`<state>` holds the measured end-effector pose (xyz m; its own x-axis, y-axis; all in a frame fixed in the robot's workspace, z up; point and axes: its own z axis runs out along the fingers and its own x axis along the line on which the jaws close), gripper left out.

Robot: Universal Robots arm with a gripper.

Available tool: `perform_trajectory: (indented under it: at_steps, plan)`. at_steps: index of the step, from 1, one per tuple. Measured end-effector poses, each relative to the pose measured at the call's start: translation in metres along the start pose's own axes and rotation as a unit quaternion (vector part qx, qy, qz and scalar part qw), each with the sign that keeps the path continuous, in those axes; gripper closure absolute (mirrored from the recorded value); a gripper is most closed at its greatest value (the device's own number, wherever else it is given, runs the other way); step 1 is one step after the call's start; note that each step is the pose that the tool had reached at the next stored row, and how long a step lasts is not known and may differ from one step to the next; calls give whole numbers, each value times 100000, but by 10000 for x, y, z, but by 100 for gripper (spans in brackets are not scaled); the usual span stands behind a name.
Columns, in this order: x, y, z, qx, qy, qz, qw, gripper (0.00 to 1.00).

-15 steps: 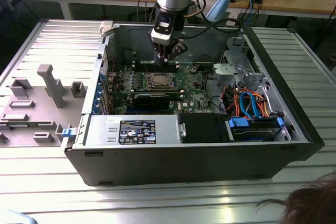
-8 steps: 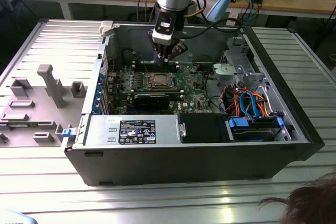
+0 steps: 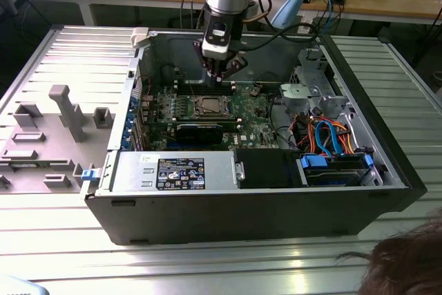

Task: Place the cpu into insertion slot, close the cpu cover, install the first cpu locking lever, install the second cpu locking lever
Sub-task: 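Install the first cpu locking lever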

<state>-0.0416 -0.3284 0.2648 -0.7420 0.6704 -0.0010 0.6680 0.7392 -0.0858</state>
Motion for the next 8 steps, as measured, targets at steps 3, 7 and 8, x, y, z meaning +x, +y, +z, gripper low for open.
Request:
perform_trajectory:
  at_steps: [3,7,8]
  plan:
    - [0,0,0,0,-56,-648,99998,89]
    - [0,0,0,0,-121,-1403,99990,89]
    - [0,0,0,0,-134,-1557,99988,89]
